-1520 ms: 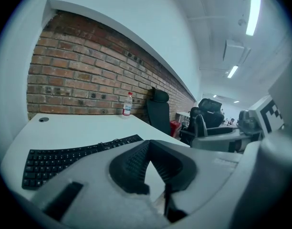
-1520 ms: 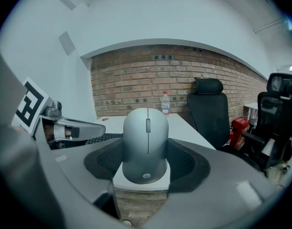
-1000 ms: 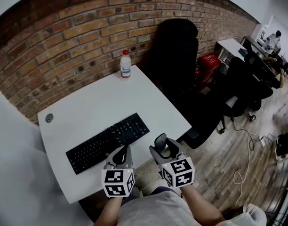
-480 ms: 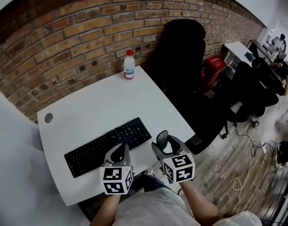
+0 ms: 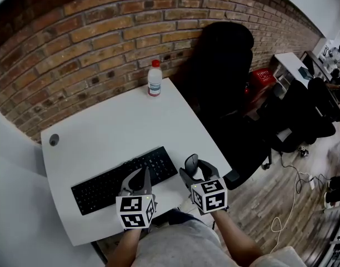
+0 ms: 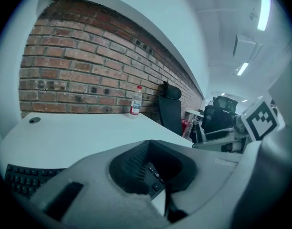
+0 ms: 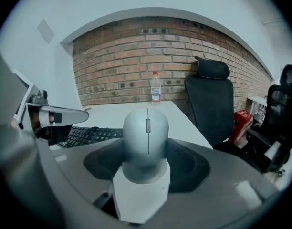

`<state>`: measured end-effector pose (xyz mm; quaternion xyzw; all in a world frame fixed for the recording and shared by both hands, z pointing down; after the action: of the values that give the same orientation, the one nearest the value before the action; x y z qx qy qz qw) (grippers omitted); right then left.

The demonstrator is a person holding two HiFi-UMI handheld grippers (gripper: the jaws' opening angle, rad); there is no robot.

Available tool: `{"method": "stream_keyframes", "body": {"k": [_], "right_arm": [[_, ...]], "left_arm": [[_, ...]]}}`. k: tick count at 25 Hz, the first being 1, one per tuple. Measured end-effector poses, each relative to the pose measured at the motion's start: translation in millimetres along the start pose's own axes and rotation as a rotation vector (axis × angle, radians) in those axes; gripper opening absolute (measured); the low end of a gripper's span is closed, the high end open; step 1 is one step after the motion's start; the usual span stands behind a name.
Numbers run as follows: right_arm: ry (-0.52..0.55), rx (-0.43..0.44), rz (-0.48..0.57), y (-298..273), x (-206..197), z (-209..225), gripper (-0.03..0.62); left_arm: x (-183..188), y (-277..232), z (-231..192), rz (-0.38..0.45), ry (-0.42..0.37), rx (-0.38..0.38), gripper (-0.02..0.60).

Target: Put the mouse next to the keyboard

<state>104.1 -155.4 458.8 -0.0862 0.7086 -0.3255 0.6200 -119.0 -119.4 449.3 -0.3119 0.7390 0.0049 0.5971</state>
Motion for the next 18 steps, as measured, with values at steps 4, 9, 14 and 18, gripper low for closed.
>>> {"method": "stream_keyframes", "body": {"k": [4, 9, 14, 18], "right_arm": [[0.008, 0.007, -0.037, -17, 1, 10, 0.284], [0.023, 0.013, -0.101, -41, 0, 20, 0.284], [0.037, 0.016, -0.164, -58, -5, 30, 0.284], [0.045, 0.023, -0.19, -69, -6, 35, 0.284]], "left_arm": [[4, -11, -5, 0.0, 0.014, 0.023, -0.006], [12, -23, -12, 0.016, 0.038, 0.048, -0.006], [17, -36, -14, 0.02, 0.044, 0.065, -0.006], [17, -43, -15, 0.016, 0.051, 0.08, -0.006]]}}
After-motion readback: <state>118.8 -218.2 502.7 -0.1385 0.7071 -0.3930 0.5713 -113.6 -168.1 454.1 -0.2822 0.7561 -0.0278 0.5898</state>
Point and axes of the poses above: the fingertips, and each gripper's own axes: y backward along the fingers, z to its right, x out of its top, the point moved 10 cm from there along y, backward along the fingers, and after that the axes turned 9 degrees about -x, right-handed, at the moved point
